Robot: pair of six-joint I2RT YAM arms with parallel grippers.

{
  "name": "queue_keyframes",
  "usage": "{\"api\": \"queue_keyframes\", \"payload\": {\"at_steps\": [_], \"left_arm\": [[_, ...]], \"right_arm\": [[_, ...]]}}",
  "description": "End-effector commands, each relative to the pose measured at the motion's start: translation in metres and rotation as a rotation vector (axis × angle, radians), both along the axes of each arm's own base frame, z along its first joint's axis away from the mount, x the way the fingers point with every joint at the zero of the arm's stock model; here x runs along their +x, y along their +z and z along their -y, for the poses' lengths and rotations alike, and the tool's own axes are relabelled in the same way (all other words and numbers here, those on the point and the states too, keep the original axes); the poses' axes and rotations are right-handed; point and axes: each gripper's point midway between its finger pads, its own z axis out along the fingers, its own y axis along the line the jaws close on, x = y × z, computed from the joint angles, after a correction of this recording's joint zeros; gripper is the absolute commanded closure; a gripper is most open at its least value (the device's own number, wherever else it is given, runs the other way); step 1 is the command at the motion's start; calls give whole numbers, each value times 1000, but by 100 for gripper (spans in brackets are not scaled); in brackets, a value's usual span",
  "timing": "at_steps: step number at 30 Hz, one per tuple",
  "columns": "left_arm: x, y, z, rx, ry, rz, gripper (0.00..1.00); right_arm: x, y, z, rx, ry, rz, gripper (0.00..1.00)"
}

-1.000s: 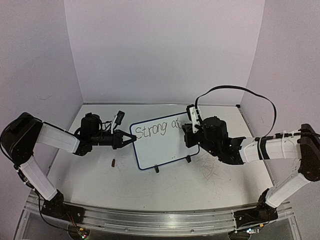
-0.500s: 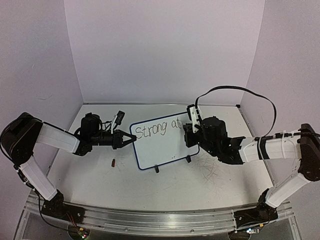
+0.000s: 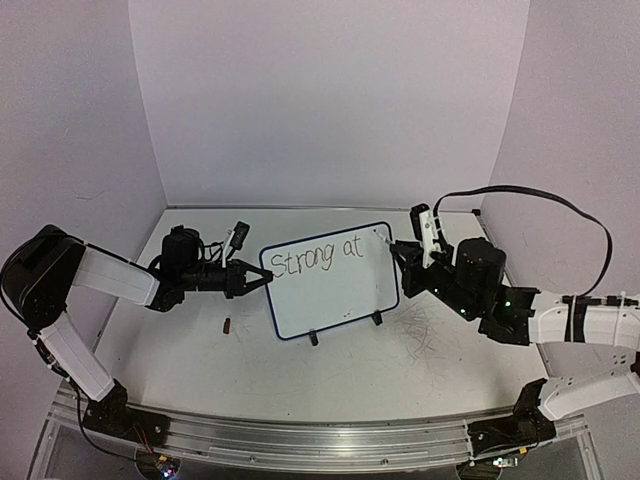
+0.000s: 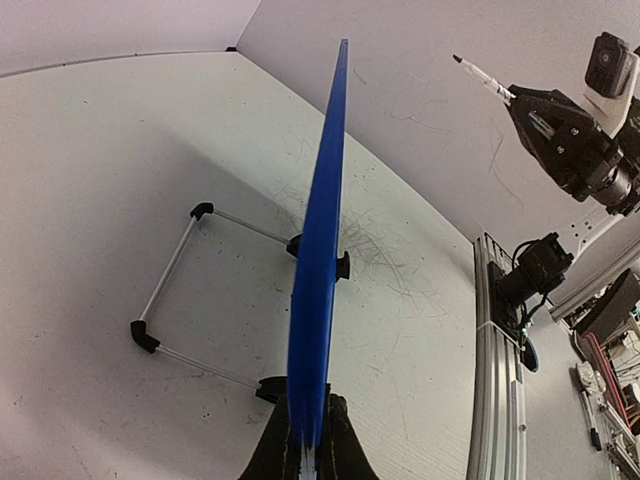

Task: Write a sentence on the whiteboard

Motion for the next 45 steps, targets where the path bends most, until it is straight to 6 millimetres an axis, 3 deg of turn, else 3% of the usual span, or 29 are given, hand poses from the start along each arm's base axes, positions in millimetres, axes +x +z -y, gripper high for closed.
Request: {"api": "queue_keyframes", "payload": {"at_steps": [1, 6, 10, 27, 45], "left_arm": [[6, -11, -8, 60, 56, -13, 100], [7, -8, -9, 58, 68, -10, 100], [10, -8, -9, 58, 80, -12, 100], [12, -9, -2, 65, 76, -8, 100], [11, -13, -4, 72, 85, -17, 100]], "right_arm": [[-16, -6, -21, -24, 147, -24, 100], [-16, -8, -58, -99, 207, -23, 100], [-20, -13, -77, -115, 240, -34, 100], [-35, -30, -112, -160, 319, -55, 100], [-63, -53, -180, -207, 422, -53, 100]]}}
